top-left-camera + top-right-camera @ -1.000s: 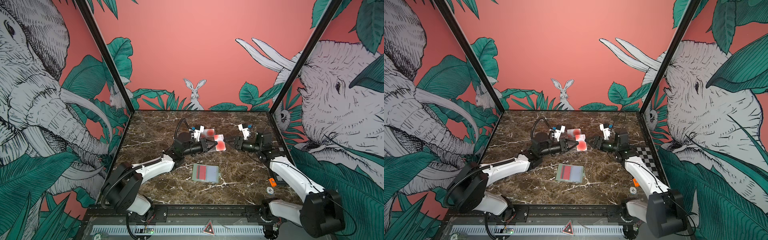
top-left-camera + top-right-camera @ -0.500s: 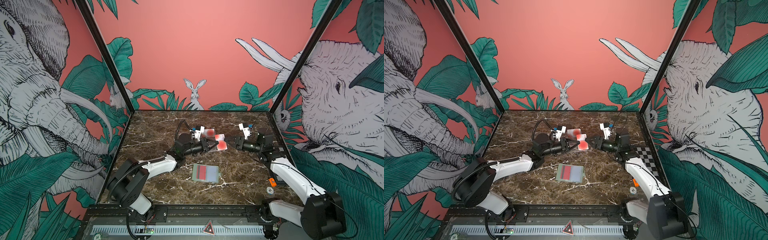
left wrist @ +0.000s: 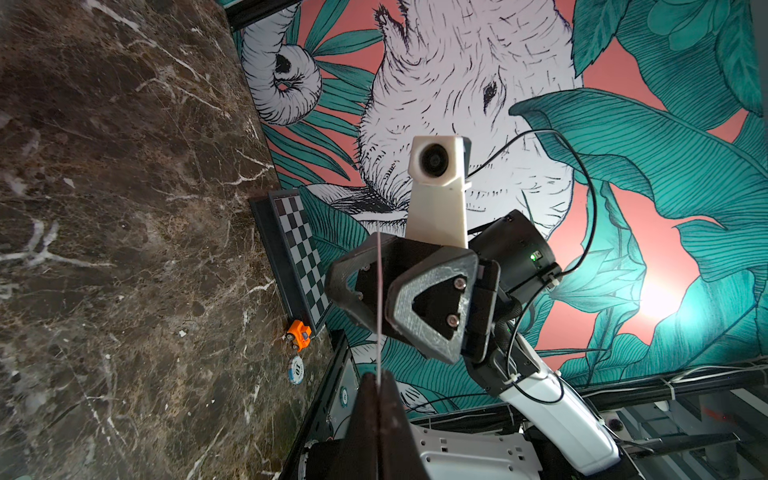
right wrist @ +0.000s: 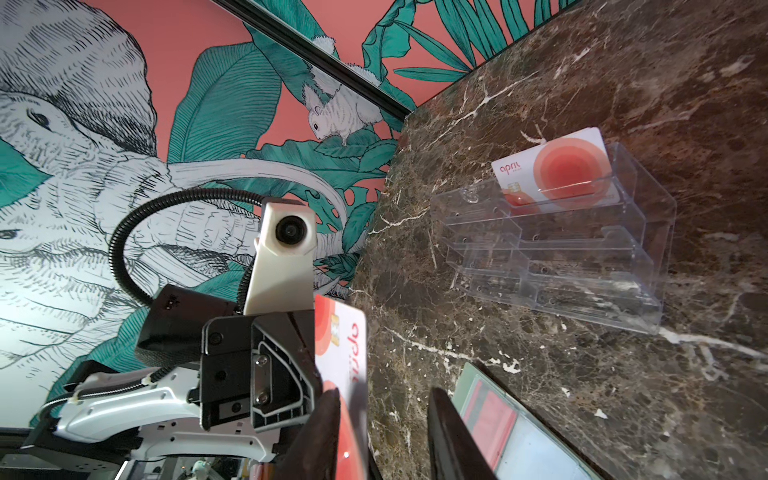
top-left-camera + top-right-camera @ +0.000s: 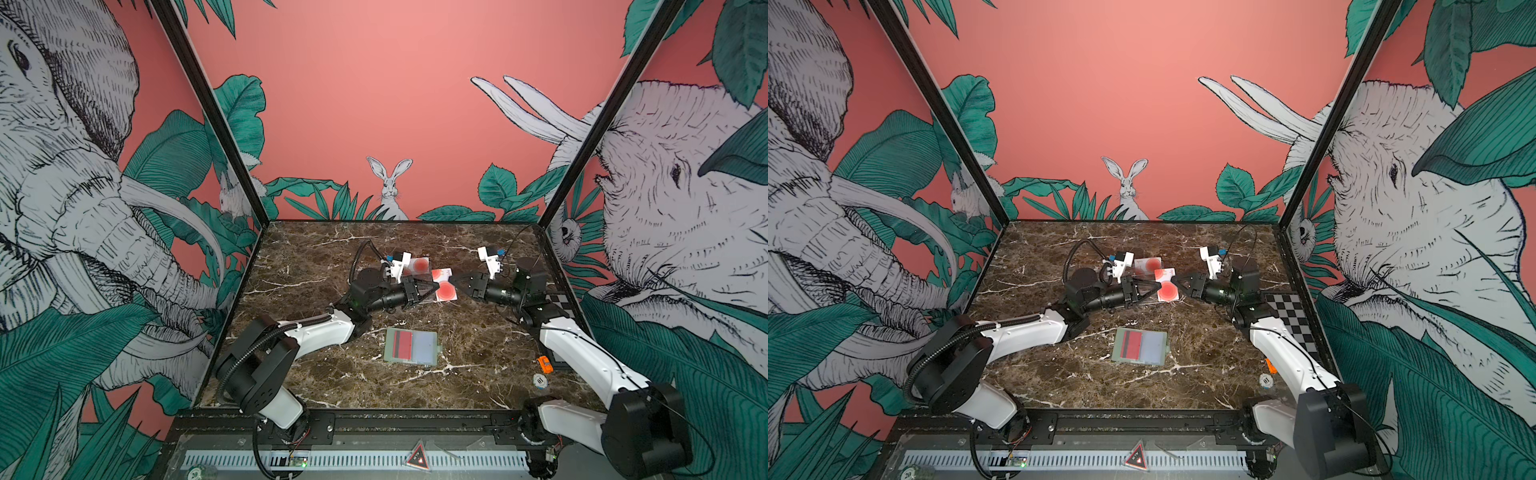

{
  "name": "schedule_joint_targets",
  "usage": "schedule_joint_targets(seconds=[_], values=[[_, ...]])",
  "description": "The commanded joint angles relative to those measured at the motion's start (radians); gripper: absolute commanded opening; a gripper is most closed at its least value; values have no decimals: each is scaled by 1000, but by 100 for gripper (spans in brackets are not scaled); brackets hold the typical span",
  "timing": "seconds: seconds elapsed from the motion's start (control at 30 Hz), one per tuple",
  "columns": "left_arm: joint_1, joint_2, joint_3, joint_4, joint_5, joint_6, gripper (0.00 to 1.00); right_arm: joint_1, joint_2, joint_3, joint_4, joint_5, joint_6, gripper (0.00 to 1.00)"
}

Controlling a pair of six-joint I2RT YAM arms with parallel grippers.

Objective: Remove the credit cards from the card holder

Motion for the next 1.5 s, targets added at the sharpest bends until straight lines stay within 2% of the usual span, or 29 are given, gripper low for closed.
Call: schedule_joint_targets(seconds=[0.0, 0.2, 0.27, 0.33, 0.47, 0.5, 0.6, 0.73, 0.9, 1.03, 1.23, 1.47], values=[[-6, 11, -11, 55, 16, -16, 0, 8, -13, -9, 66, -23, 11, 29], [-6, 46, -15, 111, 23, -42, 0, 17, -6, -12, 70, -40, 17, 3], [-6, 47, -16, 113, 20, -38, 0, 16, -11, -8, 53, -46, 5, 0], [-5, 39, -22, 98, 2, -23, 10, 16, -27, -3, 21, -44, -16, 0], [4, 7, -27, 62, 0, 20, 47, 14, -60, 21, -81, -24, -88, 0], [6, -4, -27, 41, 0, 34, 53, 14, -65, 26, -99, -24, -102, 0], [10, -67, -24, -69, -10, 119, 67, 13, -79, 36, -135, -23, -137, 0], [17, -177, -21, -275, -109, 257, 78, 13, -88, 47, -177, -20, -172, 0], [18, -328, -27, -495, -251, 413, 87, 13, -97, 80, -252, -24, -236, 0], [18, -451, -94, -519, -359, 497, 96, 14, -115, 77, -215, -38, -223, 0], [18, -613, -111, -618, -447, 663, 98, 14, -150, 88, -305, 2, -306, 0], [18, -744, -113, -728, -503, 814, 99, 14, -171, 69, -316, 10, -333, 0]])
